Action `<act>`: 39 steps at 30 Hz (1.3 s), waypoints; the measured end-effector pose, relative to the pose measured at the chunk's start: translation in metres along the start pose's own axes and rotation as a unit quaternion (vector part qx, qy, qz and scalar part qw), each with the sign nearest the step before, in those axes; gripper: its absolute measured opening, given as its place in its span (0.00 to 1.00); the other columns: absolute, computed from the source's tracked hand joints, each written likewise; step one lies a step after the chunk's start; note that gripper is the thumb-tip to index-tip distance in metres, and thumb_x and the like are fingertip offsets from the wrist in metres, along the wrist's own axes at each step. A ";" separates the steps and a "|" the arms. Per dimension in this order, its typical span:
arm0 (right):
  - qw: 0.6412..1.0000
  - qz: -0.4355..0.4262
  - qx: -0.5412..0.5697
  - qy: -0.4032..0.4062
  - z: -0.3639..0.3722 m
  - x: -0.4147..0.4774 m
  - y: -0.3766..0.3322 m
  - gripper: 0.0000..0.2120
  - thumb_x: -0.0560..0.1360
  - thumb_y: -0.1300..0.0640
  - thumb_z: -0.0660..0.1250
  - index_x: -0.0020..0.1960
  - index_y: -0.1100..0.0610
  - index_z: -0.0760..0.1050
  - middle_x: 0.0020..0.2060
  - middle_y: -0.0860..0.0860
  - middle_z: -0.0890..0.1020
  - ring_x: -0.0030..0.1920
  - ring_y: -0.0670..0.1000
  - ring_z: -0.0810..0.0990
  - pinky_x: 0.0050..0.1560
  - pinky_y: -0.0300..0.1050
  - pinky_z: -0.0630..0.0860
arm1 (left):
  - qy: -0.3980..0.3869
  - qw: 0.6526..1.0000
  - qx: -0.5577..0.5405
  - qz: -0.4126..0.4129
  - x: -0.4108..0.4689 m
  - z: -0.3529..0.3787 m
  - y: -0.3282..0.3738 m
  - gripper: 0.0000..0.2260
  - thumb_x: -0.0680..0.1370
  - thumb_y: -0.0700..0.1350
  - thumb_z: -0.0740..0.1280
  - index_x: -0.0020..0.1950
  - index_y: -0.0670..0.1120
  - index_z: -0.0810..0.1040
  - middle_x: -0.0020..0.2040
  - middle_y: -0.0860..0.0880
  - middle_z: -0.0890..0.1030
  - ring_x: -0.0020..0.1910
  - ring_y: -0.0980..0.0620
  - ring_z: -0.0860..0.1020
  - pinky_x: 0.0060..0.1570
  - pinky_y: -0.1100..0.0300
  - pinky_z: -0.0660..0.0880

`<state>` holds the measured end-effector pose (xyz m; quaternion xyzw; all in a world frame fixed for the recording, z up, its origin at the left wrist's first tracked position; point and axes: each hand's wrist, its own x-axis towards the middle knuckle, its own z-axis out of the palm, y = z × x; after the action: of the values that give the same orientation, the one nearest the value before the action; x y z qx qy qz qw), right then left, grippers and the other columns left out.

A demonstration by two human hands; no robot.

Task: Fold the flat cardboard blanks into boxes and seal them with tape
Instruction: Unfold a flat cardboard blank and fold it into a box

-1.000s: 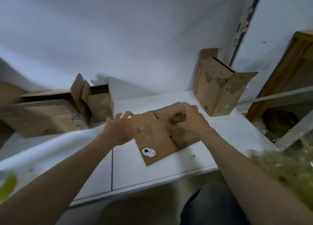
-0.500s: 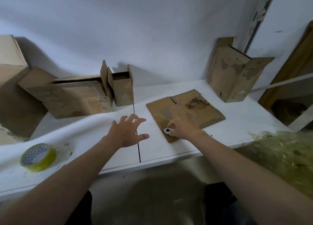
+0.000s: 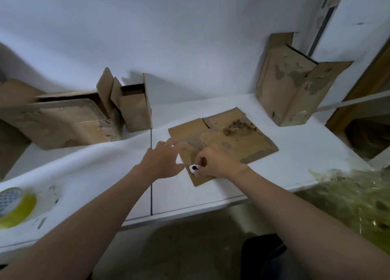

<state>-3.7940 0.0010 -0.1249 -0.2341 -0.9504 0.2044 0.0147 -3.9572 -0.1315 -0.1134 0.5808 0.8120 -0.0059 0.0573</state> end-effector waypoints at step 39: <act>0.951 0.273 -0.077 0.121 -0.055 -0.053 0.098 0.11 0.80 0.49 0.63 0.58 0.48 0.82 0.54 0.50 0.81 0.59 0.57 0.75 0.49 0.50 0.74 | 0.008 0.990 -0.099 0.101 0.001 0.014 0.046 0.08 0.82 0.50 0.62 0.44 0.53 0.76 0.40 0.56 0.73 0.35 0.55 0.74 0.37 0.62 0.71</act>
<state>-3.6973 0.0774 -0.1098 -0.5081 -0.8541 0.0970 0.0549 -3.9128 -0.1161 -0.1243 0.6512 0.7463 0.0847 0.1085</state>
